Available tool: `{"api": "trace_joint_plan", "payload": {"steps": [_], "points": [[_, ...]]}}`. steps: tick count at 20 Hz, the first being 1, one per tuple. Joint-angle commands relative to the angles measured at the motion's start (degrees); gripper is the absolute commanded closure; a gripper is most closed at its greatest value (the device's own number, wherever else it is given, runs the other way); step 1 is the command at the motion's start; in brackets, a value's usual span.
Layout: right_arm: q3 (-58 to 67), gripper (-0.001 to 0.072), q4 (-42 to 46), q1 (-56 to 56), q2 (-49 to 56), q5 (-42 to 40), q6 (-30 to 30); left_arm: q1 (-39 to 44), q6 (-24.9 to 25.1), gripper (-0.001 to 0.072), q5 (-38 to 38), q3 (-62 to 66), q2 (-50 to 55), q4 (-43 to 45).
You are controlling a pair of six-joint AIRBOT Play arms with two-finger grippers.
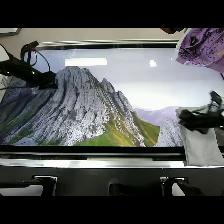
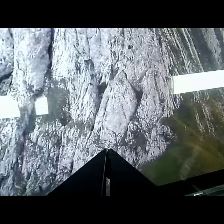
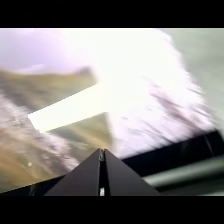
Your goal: Fold the clothes and pants, and hang the long-sleeved shirts on hangers.
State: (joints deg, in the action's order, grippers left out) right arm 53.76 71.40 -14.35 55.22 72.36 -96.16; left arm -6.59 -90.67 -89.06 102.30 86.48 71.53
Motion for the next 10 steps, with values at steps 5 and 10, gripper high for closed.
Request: {"api": "trace_joint_plan", "payload": {"steps": [5,10], "points": [[0.09,0.0676,5.86,30.32,0.24,-10.43,2.19,1.95,2.89,0.0687,16.09,-28.94,-20.63,2.1],[0.09,0.0672,7.19,31.39,0.26,-10.38,2.14,1.97,2.67,0.0685,12.85,-29.7,-21.59,2.03]]}}
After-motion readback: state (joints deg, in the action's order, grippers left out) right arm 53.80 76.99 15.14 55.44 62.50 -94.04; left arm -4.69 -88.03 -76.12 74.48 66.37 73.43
